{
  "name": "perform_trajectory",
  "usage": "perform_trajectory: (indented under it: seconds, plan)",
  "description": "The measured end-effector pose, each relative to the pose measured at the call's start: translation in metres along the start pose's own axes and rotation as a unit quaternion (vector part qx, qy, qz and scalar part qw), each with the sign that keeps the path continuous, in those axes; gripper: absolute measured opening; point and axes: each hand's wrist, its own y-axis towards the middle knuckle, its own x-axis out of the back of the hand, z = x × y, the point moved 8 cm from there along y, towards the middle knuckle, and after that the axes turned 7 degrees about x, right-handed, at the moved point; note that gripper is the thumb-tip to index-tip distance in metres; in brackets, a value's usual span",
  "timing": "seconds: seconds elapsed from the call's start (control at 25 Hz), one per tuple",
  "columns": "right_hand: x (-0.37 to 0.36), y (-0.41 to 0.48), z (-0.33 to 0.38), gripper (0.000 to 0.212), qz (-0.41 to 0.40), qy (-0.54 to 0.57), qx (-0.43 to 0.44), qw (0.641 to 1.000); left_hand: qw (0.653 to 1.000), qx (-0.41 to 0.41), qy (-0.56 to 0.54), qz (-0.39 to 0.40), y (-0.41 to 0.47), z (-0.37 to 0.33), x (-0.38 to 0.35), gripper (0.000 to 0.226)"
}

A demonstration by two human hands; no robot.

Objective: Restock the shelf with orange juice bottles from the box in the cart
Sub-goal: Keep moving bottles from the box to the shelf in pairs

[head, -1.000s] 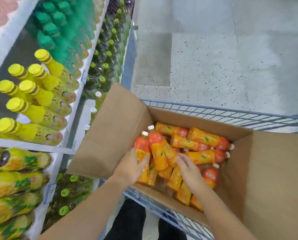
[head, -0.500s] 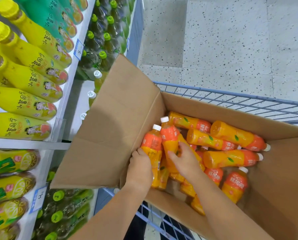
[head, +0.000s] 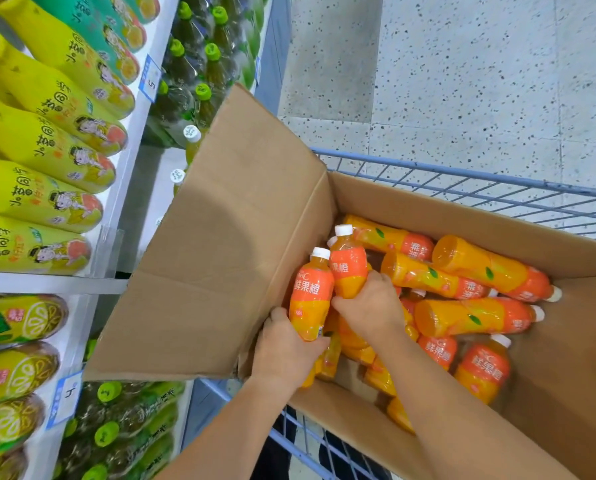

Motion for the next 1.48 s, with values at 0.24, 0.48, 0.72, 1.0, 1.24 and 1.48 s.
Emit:
perform_trajectory:
  seconds: [0.24,0.48,0.72,1.0,1.24,1.48]
  plan:
    - [0.015,-0.016,-0.018,0.022,0.092,0.238,-0.022,0.967,0.995,0.033,-0.075,0.049,0.002,0.004,0.0,0.048]
    - [0.025,-0.069,-0.022,0.054,0.144,0.42,-0.063,0.894,0.988,-0.025,-0.126,0.085,-0.029,-0.007,0.028,0.059]
    - [0.085,-0.117,0.034,0.073,0.112,0.442,-0.026,0.89,0.964,-0.056,-0.228,0.125,-0.085,-0.03,0.08,0.066]
    - [0.162,-0.179,0.11,0.042,0.04,0.398,0.09,0.912,0.959,-0.111,-0.26,-0.009,-0.158,-0.057,0.181,0.048]
    - [0.205,-0.216,0.181,0.02,0.049,0.385,0.187,0.902,0.929,-0.138,-0.312,-0.144,-0.215,-0.056,0.263,0.058]
    - [0.215,-0.279,0.312,0.037,0.135,0.329,0.346,0.868,0.859,-0.142,-0.387,-0.304,-0.305,-0.004,0.361,0.046]
